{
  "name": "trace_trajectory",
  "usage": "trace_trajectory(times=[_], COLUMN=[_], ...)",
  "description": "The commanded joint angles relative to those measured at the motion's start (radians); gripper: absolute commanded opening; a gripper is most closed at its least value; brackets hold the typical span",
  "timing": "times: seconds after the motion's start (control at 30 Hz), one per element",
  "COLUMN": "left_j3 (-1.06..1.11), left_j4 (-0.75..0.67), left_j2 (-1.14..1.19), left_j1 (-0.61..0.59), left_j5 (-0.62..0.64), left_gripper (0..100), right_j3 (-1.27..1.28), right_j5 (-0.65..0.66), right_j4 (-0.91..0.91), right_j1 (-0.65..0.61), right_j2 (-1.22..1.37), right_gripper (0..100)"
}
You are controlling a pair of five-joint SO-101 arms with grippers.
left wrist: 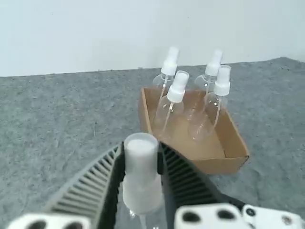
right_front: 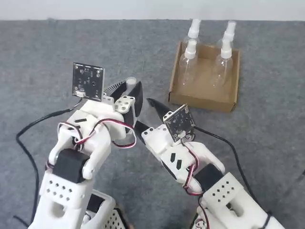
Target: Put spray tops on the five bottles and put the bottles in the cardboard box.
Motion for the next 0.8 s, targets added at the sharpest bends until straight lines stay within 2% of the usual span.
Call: trace_trajectory(times=[0.0,0.77], left_j3=[-0.019,0.051], left_j4=[0.003,-0.021], left_j2=[-0.008,-0.006], left_j1=[0.005,0.006], left_j5=[0.008,0.008], left_gripper=[6,6], right_j3=[-0.017,-0.003], right_j5=[-0.003,-0.003], right_j4=[-0.015,-0.015], right_j1=[-0.002,0.062], right_j2=[-0.065,-0.065], right_gripper=[0.6,0.6])
